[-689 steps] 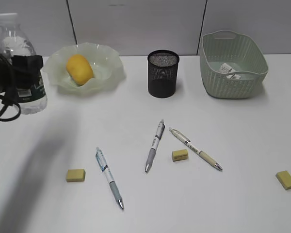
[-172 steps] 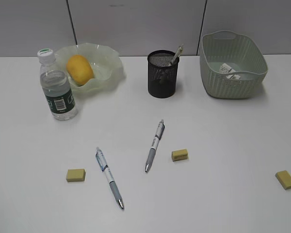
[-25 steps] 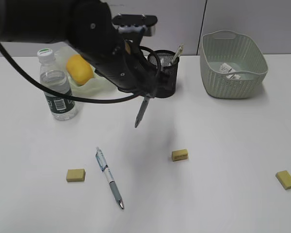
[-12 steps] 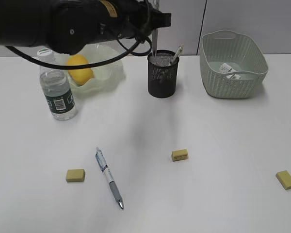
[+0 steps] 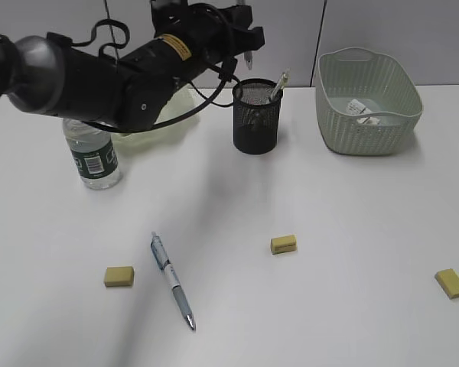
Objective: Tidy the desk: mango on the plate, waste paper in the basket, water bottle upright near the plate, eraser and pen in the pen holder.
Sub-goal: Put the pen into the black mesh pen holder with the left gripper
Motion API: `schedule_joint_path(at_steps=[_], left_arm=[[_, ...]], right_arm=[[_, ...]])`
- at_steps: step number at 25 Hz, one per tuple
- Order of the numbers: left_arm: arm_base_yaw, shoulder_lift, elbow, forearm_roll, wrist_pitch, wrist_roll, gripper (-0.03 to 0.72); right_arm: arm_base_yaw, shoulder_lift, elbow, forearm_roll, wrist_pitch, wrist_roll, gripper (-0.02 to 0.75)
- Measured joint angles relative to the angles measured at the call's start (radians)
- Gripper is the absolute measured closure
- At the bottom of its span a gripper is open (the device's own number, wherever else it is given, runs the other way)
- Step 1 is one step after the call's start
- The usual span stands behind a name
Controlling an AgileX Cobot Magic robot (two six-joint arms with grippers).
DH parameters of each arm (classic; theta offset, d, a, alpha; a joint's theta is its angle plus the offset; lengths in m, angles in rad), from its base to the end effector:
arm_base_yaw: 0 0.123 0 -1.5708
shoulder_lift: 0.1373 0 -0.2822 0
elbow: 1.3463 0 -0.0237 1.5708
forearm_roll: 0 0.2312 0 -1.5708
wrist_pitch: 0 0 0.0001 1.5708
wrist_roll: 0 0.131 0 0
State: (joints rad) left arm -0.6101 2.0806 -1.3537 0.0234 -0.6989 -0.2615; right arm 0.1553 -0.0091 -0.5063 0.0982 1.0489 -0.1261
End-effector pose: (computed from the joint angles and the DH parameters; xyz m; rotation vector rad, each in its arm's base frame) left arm 0.4091 -0.2884 0.2368 0.2950 1.5237 -0.6922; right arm 0.0131 0.0133 0.2535 -0.2874 1.9953 0.1355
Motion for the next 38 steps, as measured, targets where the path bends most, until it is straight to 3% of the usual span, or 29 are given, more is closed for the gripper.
schedule_joint_path(at_steps=[6,16,33,36,38], left_arm=[[0.003,0.101,-0.108,0.007,-0.012,0.000,0.589],[0.009,0.226,-0.186,0.017,0.001,0.000,0.589],[0.010,0.289,-0.206,0.042,0.056,0.000,0.587],[0.010,0.289,-0.222,0.045,0.105,0.000,0.522],[0.010,0.289,-0.231,0.045,0.132,0.000,0.400]], right_arm=[[0.000,0.000,0.000,0.000,0.000,0.000,0.300],[0.000,0.000,0.000,0.000,-0.001,0.000,0.300],[0.000,0.000,0.000,0.000,-0.002,0.000,0.300],[0.000,0.000,0.000,0.000,-0.003,0.000,0.300],[0.000,0.000,0.000,0.000,-0.003,0.000,0.300]])
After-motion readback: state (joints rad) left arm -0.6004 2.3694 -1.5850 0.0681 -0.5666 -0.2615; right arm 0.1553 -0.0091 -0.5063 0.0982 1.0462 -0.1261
